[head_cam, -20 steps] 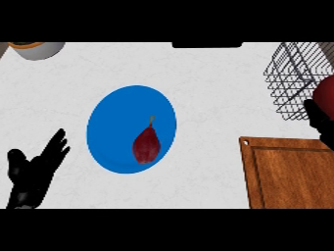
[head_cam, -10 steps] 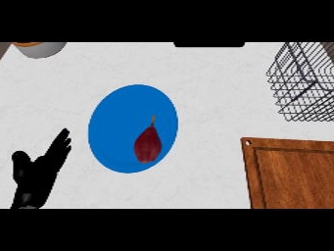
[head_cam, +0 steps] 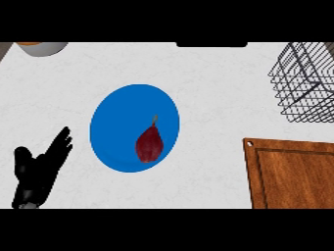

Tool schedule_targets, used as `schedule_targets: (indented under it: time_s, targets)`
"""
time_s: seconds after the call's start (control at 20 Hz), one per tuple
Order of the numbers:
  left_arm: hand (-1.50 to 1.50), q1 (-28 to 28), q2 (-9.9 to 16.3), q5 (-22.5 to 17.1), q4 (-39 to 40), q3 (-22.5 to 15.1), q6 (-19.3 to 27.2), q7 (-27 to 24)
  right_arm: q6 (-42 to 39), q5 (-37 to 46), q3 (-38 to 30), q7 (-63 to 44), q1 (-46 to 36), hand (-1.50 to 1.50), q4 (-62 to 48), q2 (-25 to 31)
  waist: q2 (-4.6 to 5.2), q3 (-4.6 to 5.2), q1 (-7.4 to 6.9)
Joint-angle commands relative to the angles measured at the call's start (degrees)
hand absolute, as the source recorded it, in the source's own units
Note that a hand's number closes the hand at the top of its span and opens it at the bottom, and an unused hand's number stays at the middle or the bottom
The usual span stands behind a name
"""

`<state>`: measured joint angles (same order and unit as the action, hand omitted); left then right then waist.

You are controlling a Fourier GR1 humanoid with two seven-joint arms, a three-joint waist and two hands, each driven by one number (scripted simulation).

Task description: Pick the tomato from the cutting board and place it in the basket

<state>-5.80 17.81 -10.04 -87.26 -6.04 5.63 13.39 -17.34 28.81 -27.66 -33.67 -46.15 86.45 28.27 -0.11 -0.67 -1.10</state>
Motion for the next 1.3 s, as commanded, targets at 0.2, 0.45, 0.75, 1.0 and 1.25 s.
schedule_targets:
  time_s: [0.2, 0.45, 0.75, 1.0, 1.25]
  targets:
    - [0.0, -1.91, -1.63, 1.29, 4.86, -0.91, 0.56, 2.06, 6.73, -4.16, -5.65, 10.89, 2.54, 1.5, -13.82, -2.08, 0.51, 0.6, 0.42]
    - [0.0, -1.48, -1.38, 0.82, 2.65, -0.09, 0.32, 4.18, 7.61, -5.95, -6.6, 14.82, 1.92, 1.5, -19.0, -0.54, 0.34, 0.61, 0.43]
    - [0.0, -2.97, 0.6, -0.14, 4.78, 1.68, -2.85, 1.0, 15.58, 3.36, -5.76, 18.39, 5.38, 1.5, -26.63, 4.77, 0.92, 0.66, -0.26]
    - [0.0, -2.75, -1.35, 0.56, 5.22, 0.5, -2.15, 1.5, 12.4, 5.04, -2.08, 26.89, 5.52, -1.5, -33.31, 8.73, 0.79, 0.62, -0.26]
    - [0.0, 0.22, -1.86, 1.68, 6.12, 0.78, -1.7, 2.12, 13.67, 4.96, -2.29, 31.1, 2.42, -1.5, -38.84, 11.86, 0.55, 0.63, 0.12]
